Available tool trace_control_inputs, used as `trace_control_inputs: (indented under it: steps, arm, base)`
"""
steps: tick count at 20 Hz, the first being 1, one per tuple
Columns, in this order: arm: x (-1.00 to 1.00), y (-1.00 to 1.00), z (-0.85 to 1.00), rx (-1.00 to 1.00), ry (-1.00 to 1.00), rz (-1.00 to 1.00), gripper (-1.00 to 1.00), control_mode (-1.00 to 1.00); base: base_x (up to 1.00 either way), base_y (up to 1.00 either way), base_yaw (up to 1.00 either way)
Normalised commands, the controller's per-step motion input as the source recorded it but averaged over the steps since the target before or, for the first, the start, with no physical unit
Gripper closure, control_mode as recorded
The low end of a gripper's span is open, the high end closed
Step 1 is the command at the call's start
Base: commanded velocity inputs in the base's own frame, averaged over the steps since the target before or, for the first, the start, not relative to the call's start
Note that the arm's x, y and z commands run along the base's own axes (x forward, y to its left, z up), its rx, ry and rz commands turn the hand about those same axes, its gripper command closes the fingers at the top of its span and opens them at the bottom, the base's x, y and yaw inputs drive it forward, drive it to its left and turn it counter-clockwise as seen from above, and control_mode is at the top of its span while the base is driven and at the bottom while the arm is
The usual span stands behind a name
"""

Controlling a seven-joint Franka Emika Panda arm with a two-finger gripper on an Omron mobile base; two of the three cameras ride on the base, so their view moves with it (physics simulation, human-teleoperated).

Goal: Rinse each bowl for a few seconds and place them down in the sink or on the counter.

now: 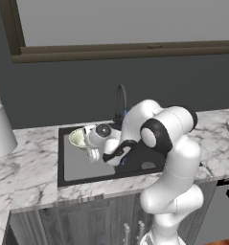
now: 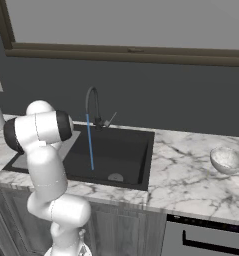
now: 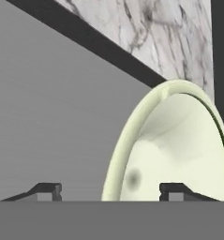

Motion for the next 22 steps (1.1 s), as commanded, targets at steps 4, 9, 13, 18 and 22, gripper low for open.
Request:
trace_control_inputs:
  steps: [4, 9, 13, 18, 22]
  arm:
    - [-0.16, 0.0, -0.08, 0.0, -0.04, -0.04, -1.0, -1.0]
    - [-0.15, 0.07, 0.15, -0.01, -0.09, 0.0, -1.0, -1.0]
    - [-0.09, 0.1, 0.31, -0.02, -0.1, 0.0, -1.0, -1.0]
    - [-0.07, 0.1, 0.39, -0.03, -0.09, 0.0, -1.0, -1.0]
    - [-0.03, 0.12, 0.44, -0.04, -0.09, 0.0, -1.0, -1.0]
  base:
    - [0.0, 0.0, 0.0]
    - [0.0, 0.0, 0.0]
    - [0.0, 0.0, 0.0]
    - [0.0, 0.0, 0.0]
    - [0.0, 0.0, 0.0]
